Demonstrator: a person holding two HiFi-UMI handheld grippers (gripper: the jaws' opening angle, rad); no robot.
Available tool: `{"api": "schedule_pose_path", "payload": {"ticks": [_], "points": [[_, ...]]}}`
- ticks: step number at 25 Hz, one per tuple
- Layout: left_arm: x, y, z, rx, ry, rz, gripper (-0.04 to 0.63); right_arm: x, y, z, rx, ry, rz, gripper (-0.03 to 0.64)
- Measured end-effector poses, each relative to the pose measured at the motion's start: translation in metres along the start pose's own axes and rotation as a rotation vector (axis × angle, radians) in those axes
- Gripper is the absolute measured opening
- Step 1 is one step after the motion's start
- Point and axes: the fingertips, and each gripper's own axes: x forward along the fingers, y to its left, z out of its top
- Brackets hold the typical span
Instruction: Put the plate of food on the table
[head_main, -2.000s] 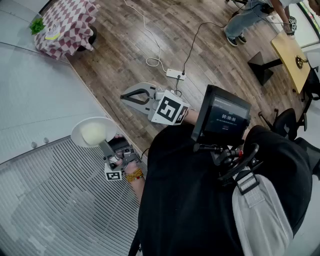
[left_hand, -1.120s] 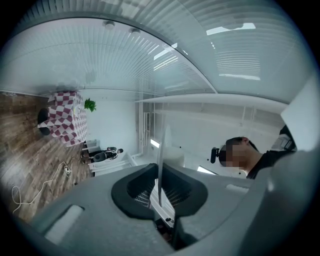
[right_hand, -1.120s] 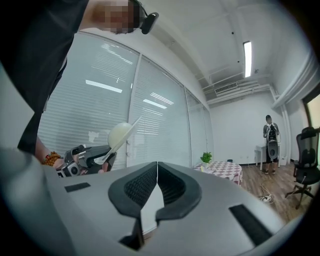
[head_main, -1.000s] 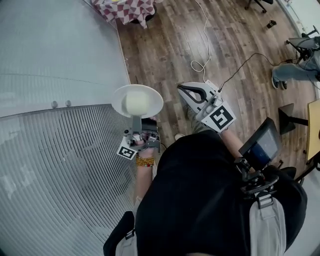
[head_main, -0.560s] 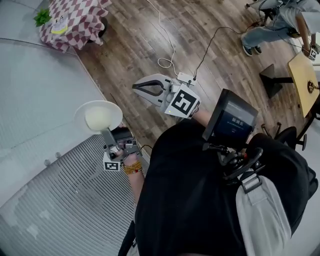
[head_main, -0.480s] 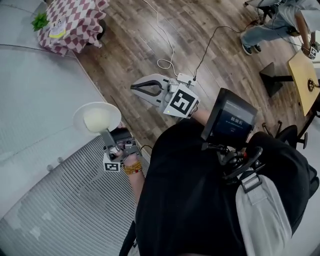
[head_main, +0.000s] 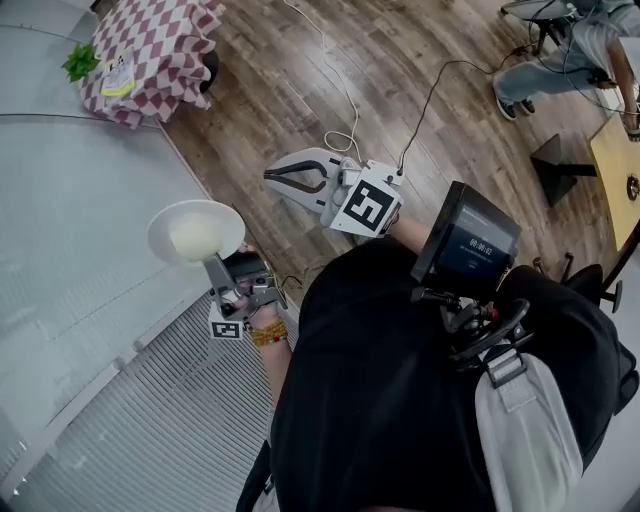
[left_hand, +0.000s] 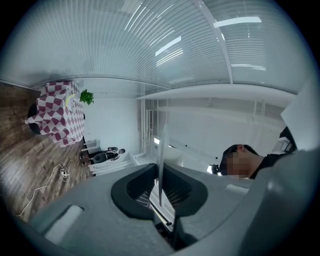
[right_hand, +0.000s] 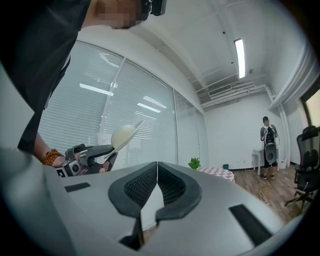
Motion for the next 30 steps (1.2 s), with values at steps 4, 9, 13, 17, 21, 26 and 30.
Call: {"api": "schedule_pose_path", "payload": {"ticks": [4, 9, 13, 17, 21, 26, 30], "points": [[0.004, 0.007, -0.001, -0.012, -0.004, -0.002, 0.034, -0.001, -0.009, 0.000, -0.010, -0.006, -0.024, 0.014], [0.010, 0.013, 0.000, -0.016, 0.001, -0.014, 0.034, -0.002, -0.014, -0.003, -0.060, 0.013, -0.036, 0.014], [0.029, 0.031, 0.009, -0.028, 0.010, -0.025, 0.034, 0.014, -0.027, -0.004, -0.032, 0.009, -0.043, 0.014], [0.052, 0.039, 0.017, -0.047, 0.038, -0.036, 0.034, 0.027, -0.040, 0.009, -0.031, 0.012, -0.069, 0.014], [0.082, 0.077, 0.057, -0.075, 0.057, -0.055, 0.034, 0.082, -0.062, 0.005, -0.042, 0.028, -0.091, 0.014], [0.126, 0.136, 0.134, -0.108, 0.055, -0.054, 0.034, 0.184, -0.095, 0.006, -0.055, 0.056, -0.094, 0.014], [0.136, 0.154, 0.164, -0.097, 0.035, -0.044, 0.034, 0.225, -0.104, 0.014, -0.090, 0.077, -0.053, 0.014]]}}
